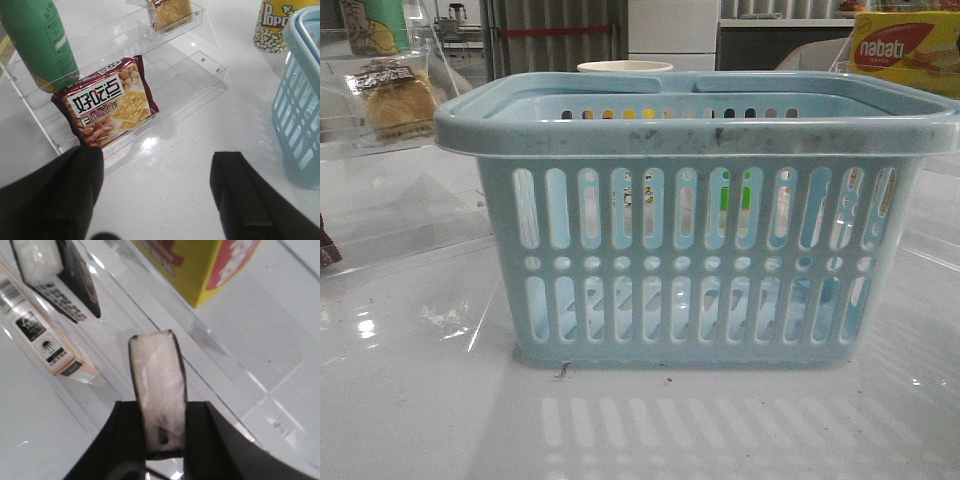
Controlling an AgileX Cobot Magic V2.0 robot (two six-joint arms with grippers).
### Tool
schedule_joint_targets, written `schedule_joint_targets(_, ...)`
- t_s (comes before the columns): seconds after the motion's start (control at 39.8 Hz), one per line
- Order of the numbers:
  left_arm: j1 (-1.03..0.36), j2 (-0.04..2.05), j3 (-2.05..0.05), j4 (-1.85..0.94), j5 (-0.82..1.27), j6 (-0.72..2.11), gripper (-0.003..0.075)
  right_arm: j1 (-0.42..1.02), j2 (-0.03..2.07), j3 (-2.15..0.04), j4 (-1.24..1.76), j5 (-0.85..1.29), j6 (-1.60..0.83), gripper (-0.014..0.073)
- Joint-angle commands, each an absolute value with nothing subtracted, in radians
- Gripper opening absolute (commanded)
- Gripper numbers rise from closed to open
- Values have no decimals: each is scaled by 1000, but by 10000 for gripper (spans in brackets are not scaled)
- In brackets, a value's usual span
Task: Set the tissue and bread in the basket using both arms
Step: 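Carry the tissue pack over the basket and release it inside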
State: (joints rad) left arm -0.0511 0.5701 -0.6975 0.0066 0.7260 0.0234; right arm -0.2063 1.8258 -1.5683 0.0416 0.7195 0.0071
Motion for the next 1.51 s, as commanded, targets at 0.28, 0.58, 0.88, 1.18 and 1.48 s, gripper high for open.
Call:
schedule_joint_targets(0.28,-58,579,-730,0,652,14,506,-72,1498,-1604,48,715,-37,245)
schedule_joint_targets(0.58,-58,579,-730,0,656,14,506,206,1404,-1601,48,773,-66,245)
schedule_joint_targets(0.88,-58,579,-730,0,660,14,506,398,1502,-1601,49,848,-68,245)
schedule_joint_targets(1.18,-58,579,-730,0,662,14,506,423,1675,-1601,105,944,-68,286)
schedule_joint_targets(1.48,-58,579,-730,0,664,14,506,425,1662,-1601,105,945,-100,573)
